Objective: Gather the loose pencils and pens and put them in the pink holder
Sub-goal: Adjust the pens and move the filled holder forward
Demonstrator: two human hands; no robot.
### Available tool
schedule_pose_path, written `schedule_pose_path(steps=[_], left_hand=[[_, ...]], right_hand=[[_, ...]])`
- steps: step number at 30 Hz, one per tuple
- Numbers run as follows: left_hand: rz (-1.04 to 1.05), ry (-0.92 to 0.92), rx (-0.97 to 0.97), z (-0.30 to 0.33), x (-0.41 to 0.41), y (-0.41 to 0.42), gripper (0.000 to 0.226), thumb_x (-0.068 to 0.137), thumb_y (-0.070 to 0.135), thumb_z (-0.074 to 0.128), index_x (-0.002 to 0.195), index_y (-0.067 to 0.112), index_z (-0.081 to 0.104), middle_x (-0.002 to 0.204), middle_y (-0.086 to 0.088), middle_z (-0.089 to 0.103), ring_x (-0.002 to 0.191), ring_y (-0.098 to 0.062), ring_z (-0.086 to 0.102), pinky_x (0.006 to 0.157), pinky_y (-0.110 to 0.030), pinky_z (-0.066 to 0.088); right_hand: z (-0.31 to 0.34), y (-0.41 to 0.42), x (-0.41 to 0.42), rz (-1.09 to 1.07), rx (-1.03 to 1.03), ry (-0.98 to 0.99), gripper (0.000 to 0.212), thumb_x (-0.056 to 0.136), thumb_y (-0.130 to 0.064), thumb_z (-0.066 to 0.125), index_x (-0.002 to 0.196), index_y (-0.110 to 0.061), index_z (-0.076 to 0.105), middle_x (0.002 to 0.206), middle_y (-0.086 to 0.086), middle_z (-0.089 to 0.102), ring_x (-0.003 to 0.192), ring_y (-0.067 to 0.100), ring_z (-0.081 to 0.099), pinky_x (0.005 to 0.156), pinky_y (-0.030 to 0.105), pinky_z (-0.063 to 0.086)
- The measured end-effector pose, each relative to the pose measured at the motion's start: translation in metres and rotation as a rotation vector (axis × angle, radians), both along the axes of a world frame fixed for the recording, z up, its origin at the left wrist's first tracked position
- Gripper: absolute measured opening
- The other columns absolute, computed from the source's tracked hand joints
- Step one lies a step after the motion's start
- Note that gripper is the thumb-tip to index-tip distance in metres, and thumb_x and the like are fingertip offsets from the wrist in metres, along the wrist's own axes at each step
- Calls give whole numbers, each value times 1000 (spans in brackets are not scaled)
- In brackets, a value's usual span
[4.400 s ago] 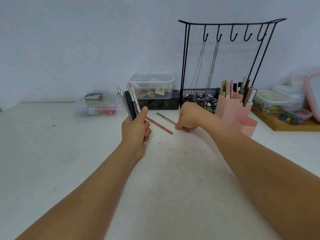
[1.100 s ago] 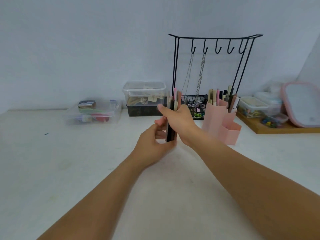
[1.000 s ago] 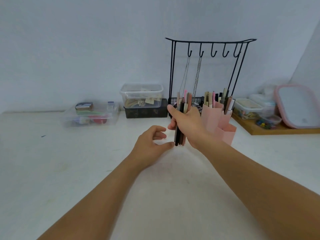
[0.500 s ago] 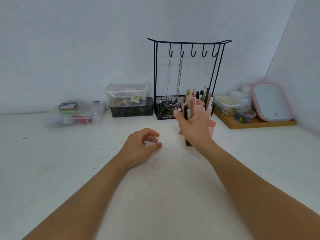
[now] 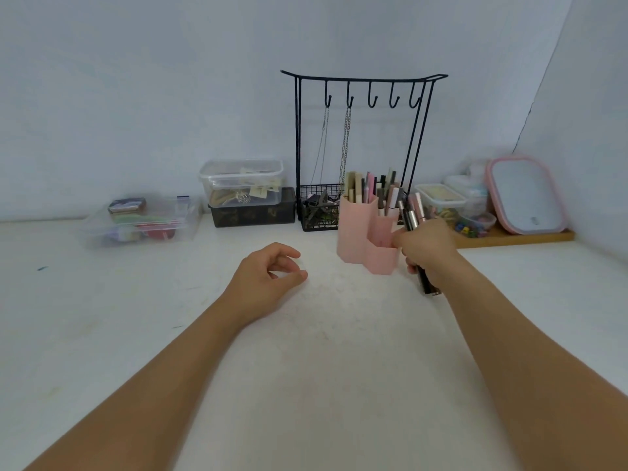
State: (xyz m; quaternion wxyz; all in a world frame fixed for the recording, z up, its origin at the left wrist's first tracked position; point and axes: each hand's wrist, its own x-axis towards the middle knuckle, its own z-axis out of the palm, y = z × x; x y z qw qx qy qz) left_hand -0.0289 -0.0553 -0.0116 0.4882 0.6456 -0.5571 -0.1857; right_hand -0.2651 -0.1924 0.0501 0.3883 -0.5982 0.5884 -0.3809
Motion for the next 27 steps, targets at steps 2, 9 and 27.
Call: schedule_pose_path(steps=[2, 9, 27], left_hand=[[30, 17, -9, 2, 0, 0, 44, 81, 29, 84, 120, 27, 64, 108, 8, 70, 99, -4, 67, 81, -25, 50], [24, 159, -66, 8, -2, 7, 72, 73, 29, 90, 134, 27, 52, 126, 6, 65, 110, -14, 65, 73, -27, 61], [-35, 212, -78, 8, 4, 4, 65, 84, 29, 81, 141, 25, 50, 127, 5, 64, 113, -11, 62, 72, -14, 55]], right_hand=[[-2, 9, 10, 59, 0, -14, 23, 82, -2, 66, 103, -3, 58, 74, 13, 56, 49, 21, 49, 43, 28, 45], [-11, 48, 58, 344, 134, -131, 21, 82, -4, 70, 100, 3, 62, 61, 7, 48, 40, 15, 41, 41, 26, 42], [-1, 55, 100, 312, -218, -532, 20, 94, -33, 68, 77, -24, 71, 67, -13, 72, 64, -2, 68, 66, 20, 48]])
